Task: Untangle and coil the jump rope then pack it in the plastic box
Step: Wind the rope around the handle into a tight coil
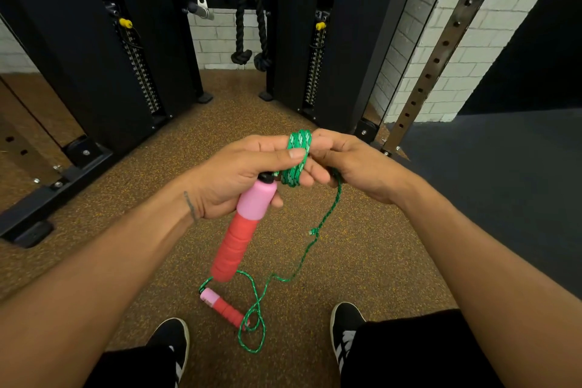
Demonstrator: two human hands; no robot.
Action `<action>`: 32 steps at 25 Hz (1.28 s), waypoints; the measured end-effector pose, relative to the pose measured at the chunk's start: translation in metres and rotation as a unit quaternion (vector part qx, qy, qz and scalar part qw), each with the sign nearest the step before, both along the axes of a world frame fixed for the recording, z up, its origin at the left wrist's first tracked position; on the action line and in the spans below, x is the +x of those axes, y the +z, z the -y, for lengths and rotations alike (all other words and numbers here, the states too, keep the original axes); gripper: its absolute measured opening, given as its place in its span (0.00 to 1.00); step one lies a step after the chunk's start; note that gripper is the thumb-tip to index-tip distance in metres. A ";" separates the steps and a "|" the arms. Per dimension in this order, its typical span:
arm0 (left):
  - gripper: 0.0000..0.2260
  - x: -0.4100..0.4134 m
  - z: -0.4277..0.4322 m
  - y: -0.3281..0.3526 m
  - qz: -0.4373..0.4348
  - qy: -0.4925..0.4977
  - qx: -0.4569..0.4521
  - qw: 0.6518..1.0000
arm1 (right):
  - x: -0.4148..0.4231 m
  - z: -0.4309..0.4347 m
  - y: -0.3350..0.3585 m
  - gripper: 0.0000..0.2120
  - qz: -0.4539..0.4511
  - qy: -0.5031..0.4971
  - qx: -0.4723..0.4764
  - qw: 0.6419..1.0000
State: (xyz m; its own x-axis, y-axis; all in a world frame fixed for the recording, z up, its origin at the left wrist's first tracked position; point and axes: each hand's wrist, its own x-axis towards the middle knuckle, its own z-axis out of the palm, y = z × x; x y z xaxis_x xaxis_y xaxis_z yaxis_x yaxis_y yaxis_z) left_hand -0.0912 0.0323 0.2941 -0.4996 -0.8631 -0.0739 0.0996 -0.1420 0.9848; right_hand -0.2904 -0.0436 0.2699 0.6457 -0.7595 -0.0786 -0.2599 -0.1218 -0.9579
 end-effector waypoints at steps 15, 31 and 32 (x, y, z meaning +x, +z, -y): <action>0.15 0.009 0.013 -0.001 -0.042 0.215 0.053 0.974 | 0.019 -0.036 0.021 0.10 -0.104 0.117 0.009 0.988; 0.20 0.021 0.005 0.001 0.050 -0.018 0.031 0.998 | -0.006 -0.021 0.046 0.12 0.158 -0.002 -0.004 0.987; 0.20 0.017 0.004 0.001 0.075 -0.026 0.022 0.997 | -0.007 -0.019 0.044 0.12 0.150 -0.010 -0.008 0.989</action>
